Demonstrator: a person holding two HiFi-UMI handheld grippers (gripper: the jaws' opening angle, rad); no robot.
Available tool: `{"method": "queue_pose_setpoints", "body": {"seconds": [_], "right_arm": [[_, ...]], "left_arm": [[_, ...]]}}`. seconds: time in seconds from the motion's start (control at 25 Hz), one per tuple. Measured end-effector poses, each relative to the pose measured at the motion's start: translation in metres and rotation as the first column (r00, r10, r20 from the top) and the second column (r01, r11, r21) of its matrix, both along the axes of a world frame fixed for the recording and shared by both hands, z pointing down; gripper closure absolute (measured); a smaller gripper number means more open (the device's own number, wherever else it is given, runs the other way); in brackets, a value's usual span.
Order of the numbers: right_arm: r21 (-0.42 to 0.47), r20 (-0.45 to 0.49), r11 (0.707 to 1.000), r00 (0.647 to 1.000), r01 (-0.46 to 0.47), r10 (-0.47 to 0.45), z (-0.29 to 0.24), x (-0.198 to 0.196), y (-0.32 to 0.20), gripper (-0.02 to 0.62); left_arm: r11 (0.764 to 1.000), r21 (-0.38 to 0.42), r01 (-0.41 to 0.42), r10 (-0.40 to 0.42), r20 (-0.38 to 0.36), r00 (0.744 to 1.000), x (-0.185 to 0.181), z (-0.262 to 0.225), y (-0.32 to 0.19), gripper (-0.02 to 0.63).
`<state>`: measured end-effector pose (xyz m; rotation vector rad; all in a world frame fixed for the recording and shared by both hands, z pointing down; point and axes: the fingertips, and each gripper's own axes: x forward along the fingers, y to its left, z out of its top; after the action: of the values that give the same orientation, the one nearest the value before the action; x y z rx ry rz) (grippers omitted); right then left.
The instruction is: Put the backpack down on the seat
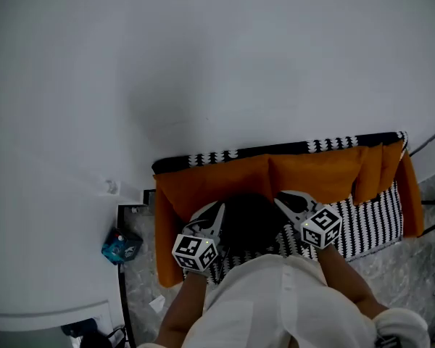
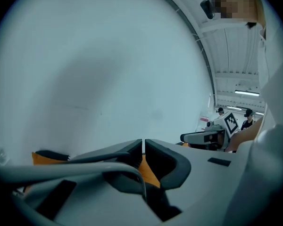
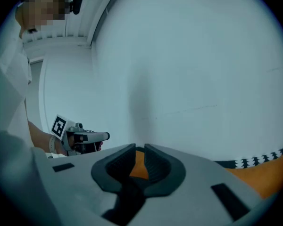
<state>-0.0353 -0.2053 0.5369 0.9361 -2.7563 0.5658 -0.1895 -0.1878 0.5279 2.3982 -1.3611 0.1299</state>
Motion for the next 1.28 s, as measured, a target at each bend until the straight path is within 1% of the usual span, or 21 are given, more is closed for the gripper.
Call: {"method": "queue_pose_setpoints", "body": {"seconds": [0.08,0.12,0.28,0.44,0.6,0.72,1.28], "right_arm": [[0.031,0.027,1.0,1.0,-0.004,0.003,-0.017,0.005,0.001,0.558],[0.045,0.038,0.999,0.999,-0.006,0.004,-0.025,0.007,0.001,0.566],[0.097,0.042,0.995,0.999,-0.018,0.014,-0.049,0.013,0.005,0.575],[0.142,0.023,0.99,0.999,-0.025,0.022,-0.063,0.017,0.008,0.577],[0.164,-0.001,0.986,1.0,-0.004,0.004,-0.069,0.016,0.009,0.578],[0.162,0.001,0.987,1.0,0.005,-0.005,-0.069,0.014,0.008,0.578],[0.141,-0.004,0.989,0.999,0.046,-0.046,-0.059,0.001,-0.003,0.578]], "left_arm": [[0.999,0.032,-0.008,0.009,-0.015,1.0,0.006,-0.016,0.002,0.568],[0.999,0.046,-0.012,0.013,-0.022,1.0,0.009,-0.023,0.003,0.568],[0.995,0.095,-0.029,0.032,-0.029,0.999,0.018,-0.044,0.011,0.568],[0.992,0.119,-0.033,0.038,-0.038,0.999,0.023,-0.057,0.016,0.568],[0.993,0.113,-0.02,0.026,-0.056,0.998,0.022,-0.06,0.013,0.569],[0.995,0.101,-0.01,0.018,-0.077,0.997,0.021,-0.059,0.01,0.568],[0.998,0.055,-0.015,0.02,-0.089,0.996,0.021,-0.047,0.0,0.568]]}}
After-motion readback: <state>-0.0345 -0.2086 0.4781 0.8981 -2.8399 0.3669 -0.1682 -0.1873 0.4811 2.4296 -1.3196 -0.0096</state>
